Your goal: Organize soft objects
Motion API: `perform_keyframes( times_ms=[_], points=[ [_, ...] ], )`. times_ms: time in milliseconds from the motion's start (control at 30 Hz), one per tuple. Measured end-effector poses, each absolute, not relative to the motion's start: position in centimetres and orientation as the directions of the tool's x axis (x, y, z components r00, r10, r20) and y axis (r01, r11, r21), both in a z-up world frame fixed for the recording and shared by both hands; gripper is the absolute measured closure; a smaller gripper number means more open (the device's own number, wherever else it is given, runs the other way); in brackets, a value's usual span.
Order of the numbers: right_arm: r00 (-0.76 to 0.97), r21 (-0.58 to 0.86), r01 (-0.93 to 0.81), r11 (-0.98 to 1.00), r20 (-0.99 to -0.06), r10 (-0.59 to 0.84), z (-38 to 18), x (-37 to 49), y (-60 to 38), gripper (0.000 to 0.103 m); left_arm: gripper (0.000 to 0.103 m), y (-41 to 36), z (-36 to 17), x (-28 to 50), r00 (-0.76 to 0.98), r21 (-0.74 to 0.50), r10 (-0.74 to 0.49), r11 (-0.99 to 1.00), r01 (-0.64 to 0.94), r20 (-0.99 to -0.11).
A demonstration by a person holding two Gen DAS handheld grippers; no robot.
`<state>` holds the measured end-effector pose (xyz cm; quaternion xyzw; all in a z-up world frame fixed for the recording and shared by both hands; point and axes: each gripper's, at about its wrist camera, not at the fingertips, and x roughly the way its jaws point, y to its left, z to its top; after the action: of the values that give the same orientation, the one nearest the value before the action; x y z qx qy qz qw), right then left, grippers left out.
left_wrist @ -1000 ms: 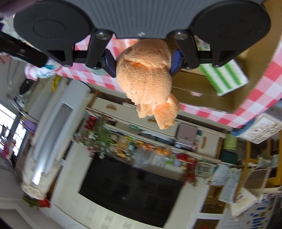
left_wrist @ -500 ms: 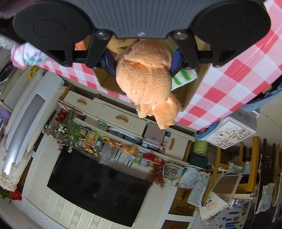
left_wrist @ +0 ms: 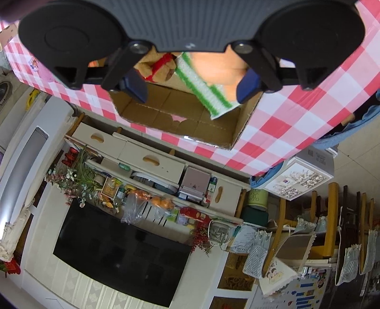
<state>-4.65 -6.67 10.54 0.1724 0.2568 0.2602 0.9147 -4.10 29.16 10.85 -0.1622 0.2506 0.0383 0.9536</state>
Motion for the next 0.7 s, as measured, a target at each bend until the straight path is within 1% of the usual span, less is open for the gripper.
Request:
perform_keyframes(
  times_ms=[200,467,500,567,700],
  points=[
    [0.780,0.391,-0.350,0.851,-0.381,0.496,10.2,-5.3,-7.9,0.002,0.014,28.2,10.9,-3.9,0.870,-0.274,-0.017,0.952,-0.137,-0.493],
    [0.802,0.351,-0.317,0.881,-0.397,0.446,9.8,-5.6,-8.4,0.000,0.011,26.5,10.9,-3.7,0.865,-0.236,-0.019,0.965,-0.117,-0.502],
    [0.804,0.348,-0.313,0.884,-0.398,0.442,9.9,-5.7,-8.4,0.000,0.010,26.2,10.9,-3.6,0.863,-0.228,-0.016,0.967,-0.115,-0.504],
    [0.807,0.342,-0.307,0.888,-0.400,0.433,10.0,-5.8,-8.5,0.000,0.002,25.7,10.9,-3.5,0.861,-0.215,-0.012,0.970,-0.114,-0.509],
    [0.821,0.315,-0.293,0.903,-0.401,0.407,10.1,-6.0,-8.7,0.000,0.001,24.6,10.9,-3.3,0.859,-0.191,-0.008,0.976,-0.106,-0.512]
  ],
)
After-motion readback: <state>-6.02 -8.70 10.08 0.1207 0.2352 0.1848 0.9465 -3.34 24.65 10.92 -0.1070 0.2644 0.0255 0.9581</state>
